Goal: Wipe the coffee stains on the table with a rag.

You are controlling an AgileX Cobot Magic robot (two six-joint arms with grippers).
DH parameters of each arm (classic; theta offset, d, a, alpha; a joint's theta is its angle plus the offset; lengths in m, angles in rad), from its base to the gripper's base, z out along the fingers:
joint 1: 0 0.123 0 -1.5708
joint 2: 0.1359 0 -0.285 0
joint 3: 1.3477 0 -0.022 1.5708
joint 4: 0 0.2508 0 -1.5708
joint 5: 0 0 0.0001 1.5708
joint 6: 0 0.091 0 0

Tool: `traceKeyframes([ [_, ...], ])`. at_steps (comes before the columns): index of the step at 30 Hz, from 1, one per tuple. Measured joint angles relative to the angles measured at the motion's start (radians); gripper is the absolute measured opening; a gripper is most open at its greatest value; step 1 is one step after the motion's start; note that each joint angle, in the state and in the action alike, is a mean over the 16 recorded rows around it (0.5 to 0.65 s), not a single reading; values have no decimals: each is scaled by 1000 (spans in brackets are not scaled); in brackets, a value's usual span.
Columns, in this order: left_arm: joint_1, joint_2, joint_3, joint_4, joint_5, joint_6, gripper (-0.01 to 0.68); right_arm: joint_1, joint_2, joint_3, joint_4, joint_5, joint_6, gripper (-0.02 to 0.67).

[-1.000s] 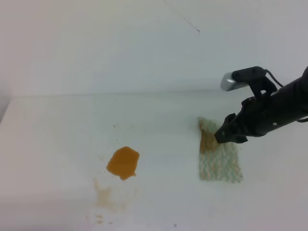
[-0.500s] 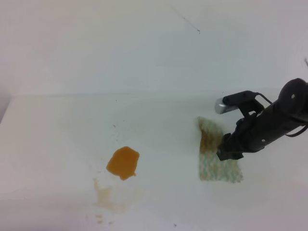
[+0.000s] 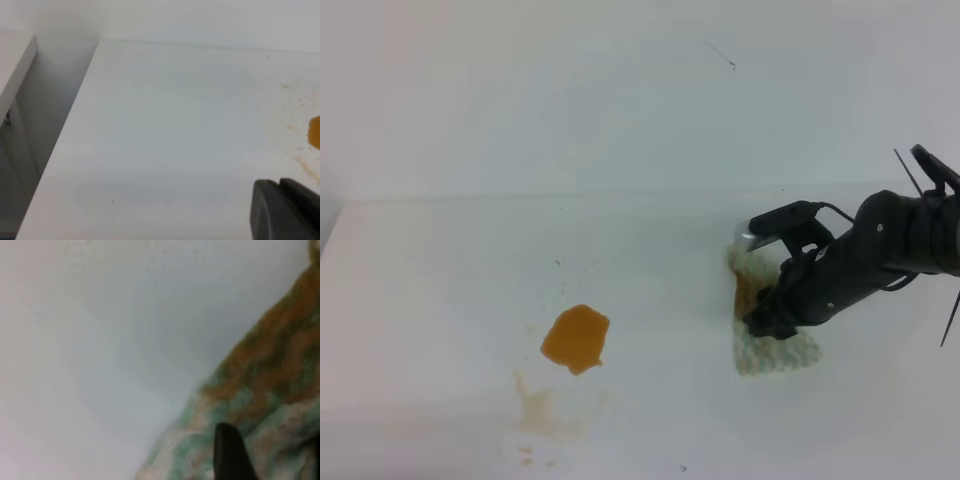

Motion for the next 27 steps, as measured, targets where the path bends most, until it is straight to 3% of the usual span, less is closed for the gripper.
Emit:
traceKeyframes([
  [14, 1, 15, -19, 0, 8, 0, 1, 43, 21, -100, -60, 80, 57, 87],
  [27, 1, 17, -21, 0, 9, 0, 1, 188, 47, -422, 75, 170, -15, 54],
])
